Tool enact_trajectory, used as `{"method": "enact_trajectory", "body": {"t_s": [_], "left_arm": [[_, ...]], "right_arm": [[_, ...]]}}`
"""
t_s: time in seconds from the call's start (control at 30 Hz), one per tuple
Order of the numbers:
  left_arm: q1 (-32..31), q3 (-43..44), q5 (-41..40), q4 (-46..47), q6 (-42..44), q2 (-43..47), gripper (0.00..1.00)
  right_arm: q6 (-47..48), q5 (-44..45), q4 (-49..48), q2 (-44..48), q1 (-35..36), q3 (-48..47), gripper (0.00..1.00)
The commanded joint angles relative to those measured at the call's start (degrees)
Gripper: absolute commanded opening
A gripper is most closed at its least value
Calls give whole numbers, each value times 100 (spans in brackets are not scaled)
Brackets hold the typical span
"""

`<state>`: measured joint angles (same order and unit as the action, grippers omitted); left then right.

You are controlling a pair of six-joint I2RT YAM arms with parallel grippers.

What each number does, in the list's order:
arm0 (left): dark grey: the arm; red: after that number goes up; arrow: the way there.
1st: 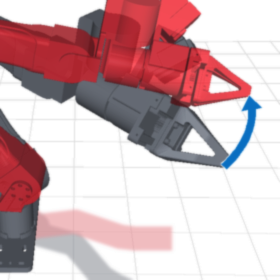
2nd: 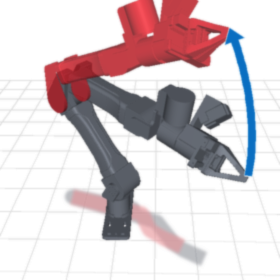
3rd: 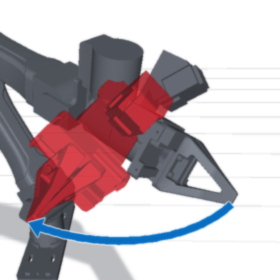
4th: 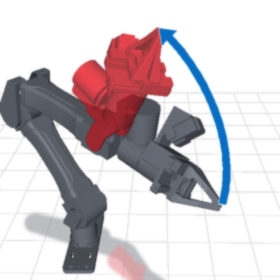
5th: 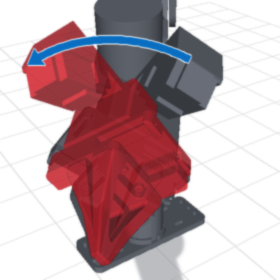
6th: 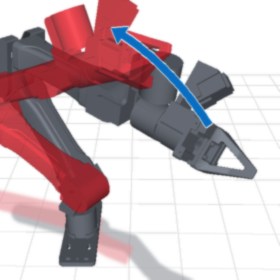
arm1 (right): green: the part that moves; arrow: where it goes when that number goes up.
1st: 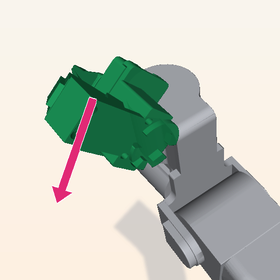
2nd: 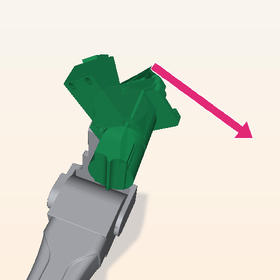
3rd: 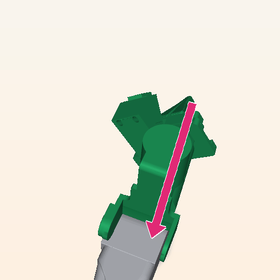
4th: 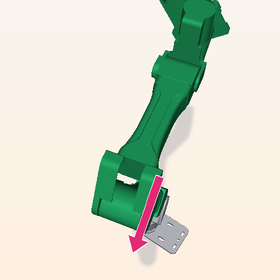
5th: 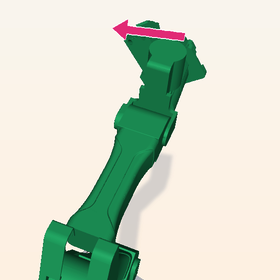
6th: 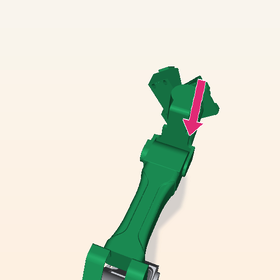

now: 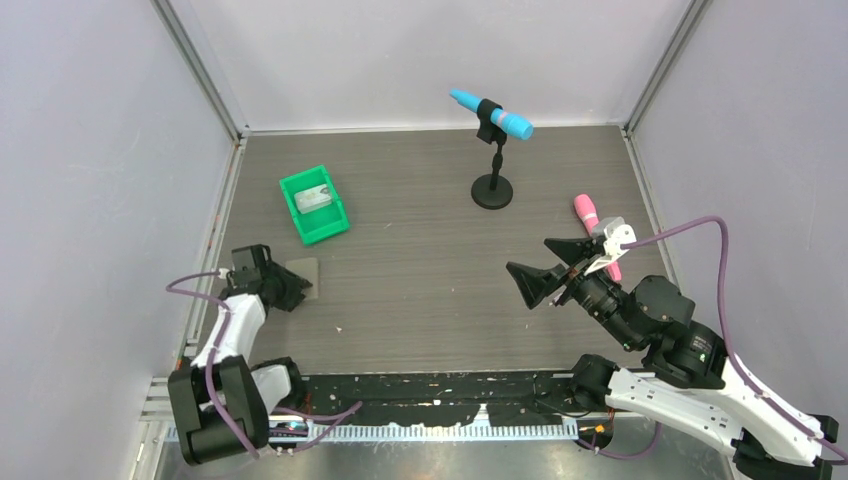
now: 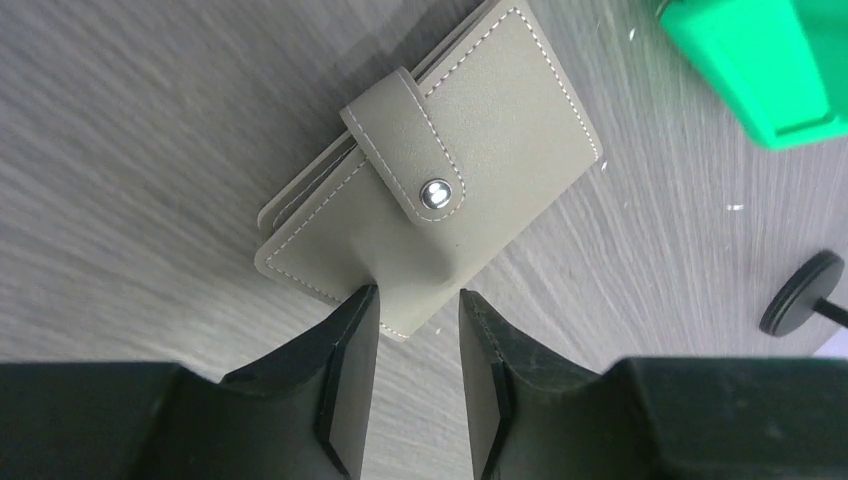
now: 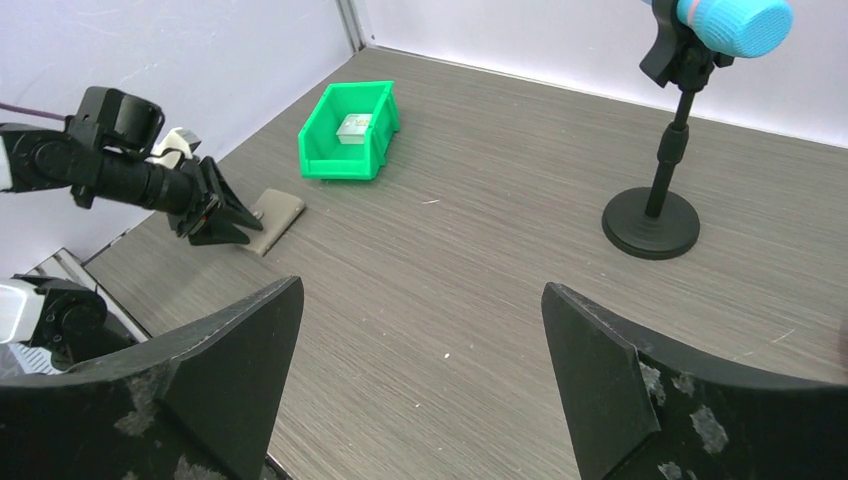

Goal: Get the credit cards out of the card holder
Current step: Move the card holder to the center of the board.

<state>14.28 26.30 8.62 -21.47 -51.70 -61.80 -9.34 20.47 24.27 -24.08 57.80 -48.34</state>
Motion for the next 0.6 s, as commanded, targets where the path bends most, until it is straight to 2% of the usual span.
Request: {"method": "enact_trajectory", "body": {"t_s": [0.0, 0.1, 0.17, 0.37, 0.57], "left_arm": [[-101, -236, -150, -989, -63, 568, 40], [-59, 163, -1076, -1230, 48, 849, 48], [74, 437, -1346, -1210, 189, 730, 51], [248, 1348, -1210, -1384, 726, -537, 52], [246, 1314, -554, -973, 773, -1354, 50]], "right_arm": [[-17, 250, -135, -54, 30, -234, 98], [-42, 110, -110, -27, 30, -253, 98], [-60, 20, -103, 14, 30, -256, 99], [-109, -84, -98, 183, 28, -234, 100], [-86, -48, -120, 226, 30, -220, 100]]}}
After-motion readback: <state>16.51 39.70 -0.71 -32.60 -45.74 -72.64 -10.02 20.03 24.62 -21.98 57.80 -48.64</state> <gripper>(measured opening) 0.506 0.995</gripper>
